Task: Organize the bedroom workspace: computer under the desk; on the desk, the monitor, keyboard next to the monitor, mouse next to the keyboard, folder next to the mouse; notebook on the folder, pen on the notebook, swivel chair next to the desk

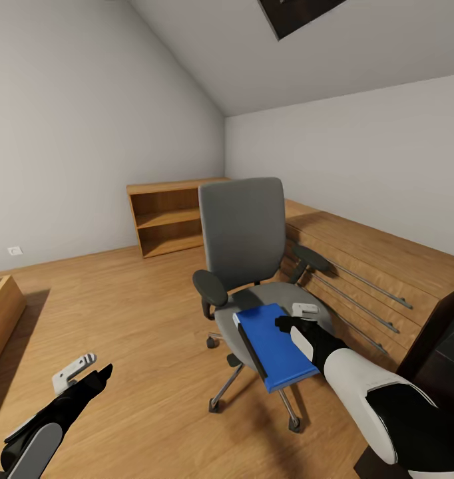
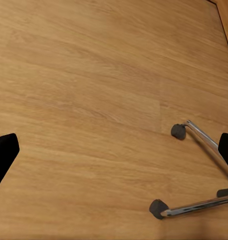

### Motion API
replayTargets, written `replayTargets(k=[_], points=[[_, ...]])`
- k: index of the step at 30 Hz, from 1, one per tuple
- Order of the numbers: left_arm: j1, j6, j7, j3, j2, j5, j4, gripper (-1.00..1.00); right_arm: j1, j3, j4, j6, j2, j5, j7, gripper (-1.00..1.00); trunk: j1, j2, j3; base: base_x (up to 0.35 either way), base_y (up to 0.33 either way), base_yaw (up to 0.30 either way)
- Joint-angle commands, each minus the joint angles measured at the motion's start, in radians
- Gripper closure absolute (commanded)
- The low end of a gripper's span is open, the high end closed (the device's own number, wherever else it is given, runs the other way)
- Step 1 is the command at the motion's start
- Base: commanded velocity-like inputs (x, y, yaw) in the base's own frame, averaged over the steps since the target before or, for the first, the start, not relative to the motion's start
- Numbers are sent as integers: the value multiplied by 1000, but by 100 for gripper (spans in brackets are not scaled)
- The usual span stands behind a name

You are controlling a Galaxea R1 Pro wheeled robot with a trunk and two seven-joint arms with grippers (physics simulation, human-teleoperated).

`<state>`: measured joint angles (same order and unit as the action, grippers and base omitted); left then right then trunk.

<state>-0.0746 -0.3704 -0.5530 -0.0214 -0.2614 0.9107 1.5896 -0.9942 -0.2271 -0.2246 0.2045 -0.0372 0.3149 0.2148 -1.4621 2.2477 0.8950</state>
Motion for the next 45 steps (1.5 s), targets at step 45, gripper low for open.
replayTargets(k=[45], points=[[-1, -1, -8, -2, -1, 8, -5, -100, 0, -12, 35, 14, -5, 18, 10, -100, 0, 0, -57, 0, 0, -62]])
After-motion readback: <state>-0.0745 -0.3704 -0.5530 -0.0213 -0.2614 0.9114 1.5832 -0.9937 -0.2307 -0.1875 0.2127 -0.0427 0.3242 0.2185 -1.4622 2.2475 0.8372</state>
